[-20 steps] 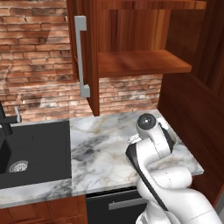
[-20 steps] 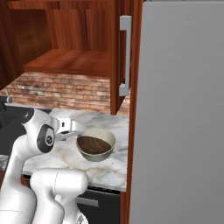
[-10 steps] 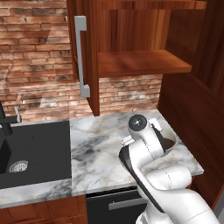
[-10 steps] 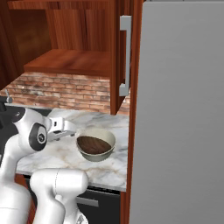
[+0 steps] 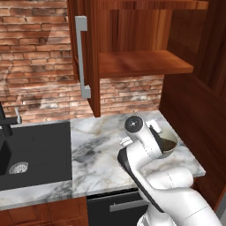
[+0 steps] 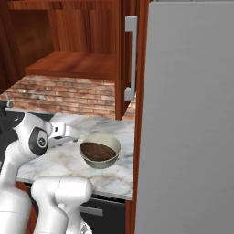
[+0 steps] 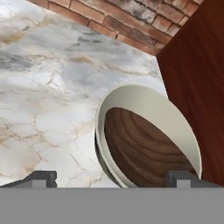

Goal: Pick up the bowls on the counter and stack them on top of one another in the open cabinet. Place the smaller bowl on top of the larger bowl.

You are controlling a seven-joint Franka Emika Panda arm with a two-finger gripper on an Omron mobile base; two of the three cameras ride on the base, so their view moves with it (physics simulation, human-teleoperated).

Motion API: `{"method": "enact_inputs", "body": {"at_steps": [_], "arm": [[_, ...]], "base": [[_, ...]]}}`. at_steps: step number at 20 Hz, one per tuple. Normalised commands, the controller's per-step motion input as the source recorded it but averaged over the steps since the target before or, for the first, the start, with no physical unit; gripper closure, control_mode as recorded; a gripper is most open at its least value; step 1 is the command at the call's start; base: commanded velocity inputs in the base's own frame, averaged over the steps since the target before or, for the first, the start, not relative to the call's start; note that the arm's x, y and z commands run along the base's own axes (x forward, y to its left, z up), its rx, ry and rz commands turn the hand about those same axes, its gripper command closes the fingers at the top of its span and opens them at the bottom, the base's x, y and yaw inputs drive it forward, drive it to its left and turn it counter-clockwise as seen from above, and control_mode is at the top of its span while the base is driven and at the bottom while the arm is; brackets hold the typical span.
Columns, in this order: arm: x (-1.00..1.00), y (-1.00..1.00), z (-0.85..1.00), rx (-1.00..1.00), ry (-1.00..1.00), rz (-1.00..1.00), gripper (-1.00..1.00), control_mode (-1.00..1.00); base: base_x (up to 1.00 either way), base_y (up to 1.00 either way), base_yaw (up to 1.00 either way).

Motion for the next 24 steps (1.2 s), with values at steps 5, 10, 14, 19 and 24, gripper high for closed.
{"method": "enact_inputs", "body": {"at_steps": [5, 10, 14, 19, 24], "arm": [[0.21, 0.05, 0.0, -0.01, 0.0, -0.05, -1.0, -1.0], [0.21, 0.06, 0.0, -0.01, 0.02, -0.03, -1.0, -1.0], [0.12, 0.0, 0.0, -0.02, 0.07, -0.01, -1.0, -1.0], [0.07, 0.0, -0.02, -0.02, 0.09, -0.03, -1.0, -1.0], [0.05, 0.0, -0.07, -0.01, 0.08, -0.06, -1.0, -1.0]], "base": [[0.0, 0.0, 0.0], [0.0, 0.0, 0.0], [0.0, 0.0, 0.0], [0.0, 0.0, 0.0], [0.0, 0.0, 0.0]]}}
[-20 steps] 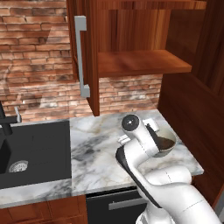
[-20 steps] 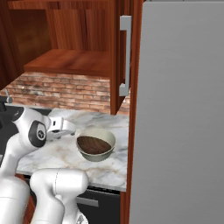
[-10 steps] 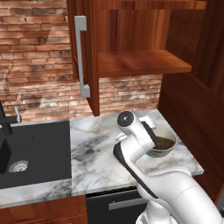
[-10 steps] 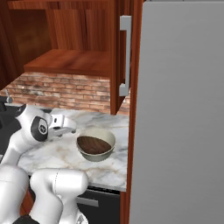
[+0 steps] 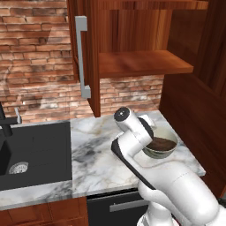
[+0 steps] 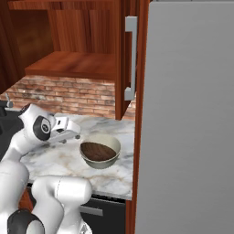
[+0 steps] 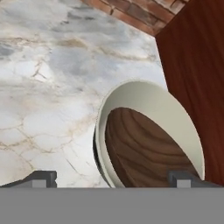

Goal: Pick up the bowls on the counter and stack them on top of one another in the open cabinet. Place the smaller bowl on top of the larger bowl.

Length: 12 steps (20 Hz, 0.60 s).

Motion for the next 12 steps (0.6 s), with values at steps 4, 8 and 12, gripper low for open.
{"method": "enact_inputs", "body": {"at_steps": [4, 8, 12], "arm": [[0.01, -0.02, -0.12, 0.0, 0.04, -0.04, -1.0, -1.0], [0.0, -0.18, -0.07, 0.0, 0.0, -0.04, -1.0, -1.0], [0.0, -0.26, -0.01, 0.0, 0.0, -0.06, -1.0, -1.0]], "base": [[0.0, 0.0, 0.0], [0.0, 0.0, 0.0], [0.0, 0.0, 0.0]]}}
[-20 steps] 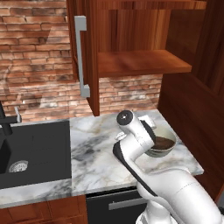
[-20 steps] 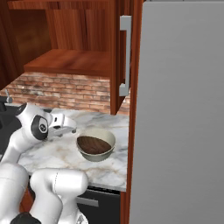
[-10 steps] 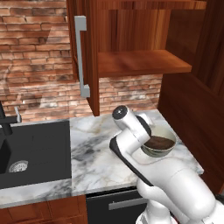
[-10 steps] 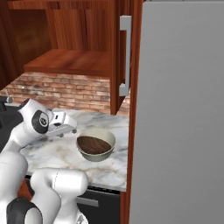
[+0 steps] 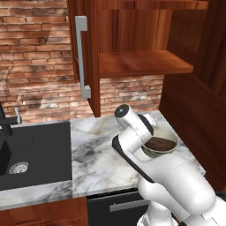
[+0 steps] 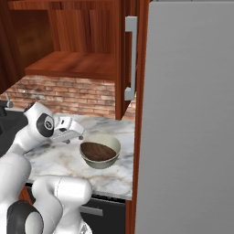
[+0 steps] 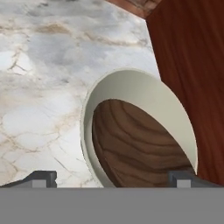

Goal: Pick up the bowls on the counter and stack them on top of one another in the open cabinet. Place the smaller bowl on top of the larger bowl.

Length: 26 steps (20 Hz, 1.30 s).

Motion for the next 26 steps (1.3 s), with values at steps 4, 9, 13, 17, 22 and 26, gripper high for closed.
{"method": "enact_inputs", "body": {"at_steps": [4, 9, 13, 17, 22, 26], "arm": [[0.0, -0.08, -0.02, 0.0, 0.0, -0.06, -1.0, -1.0], [0.05, 0.0, -0.01, 0.0, 0.0, -0.03, -1.0, -1.0], [0.03, 0.0, 0.0, 0.0, 0.0, -0.01, -1.0, -1.0], [0.02, 0.0, -0.02, 0.0, 0.0, 0.0, -1.0, -1.0], [0.05, 0.0, -0.09, 0.0, 0.0, 0.0, -1.0, -1.0], [0.06, 0.0, -0.14, 0.0, 0.0, 0.0, -1.0, -1.0]], "base": [[0.0, 0.0, 0.0], [0.0, 0.0, 0.0], [0.0, 0.0, 0.0], [0.0, 0.0, 0.0], [0.0, 0.0, 0.0], [0.0, 0.0, 0.0]]}}
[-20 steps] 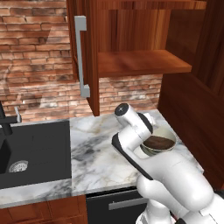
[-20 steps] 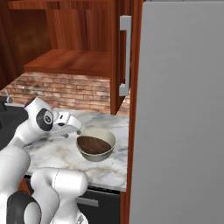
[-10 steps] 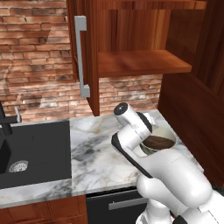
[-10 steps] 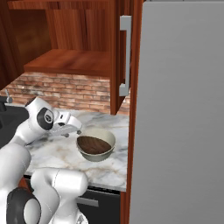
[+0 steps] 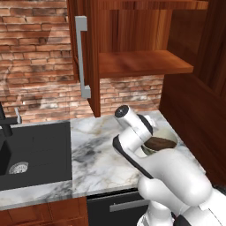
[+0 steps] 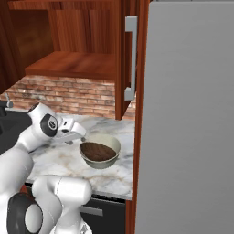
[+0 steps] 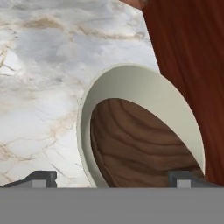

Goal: Pick up the bowls on the counter and stack them on top of one another in the open cabinet. Place the smaller bowl on top of the larger bowl.

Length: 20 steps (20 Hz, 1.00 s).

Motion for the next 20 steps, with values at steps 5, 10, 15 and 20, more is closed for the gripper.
{"method": "enact_inputs", "body": {"at_steps": [5, 10, 15, 20], "arm": [[0.15, 0.0, -0.12, 0.0, 0.0, 0.0, -1.0, -1.0], [0.15, 0.0, -0.09, 0.0, 0.0, 0.0, -1.0, -1.0], [0.14, 0.0, -0.05, 0.0, 0.0, 0.0, -1.0, -1.0], [0.1, 0.0, -0.03, 0.0, 0.0, 0.0, -1.0, -1.0]], "base": [[0.0, 0.0, 0.0], [0.0, 0.0, 0.0], [0.0, 0.0, 0.0], [0.0, 0.0, 0.0]]}}
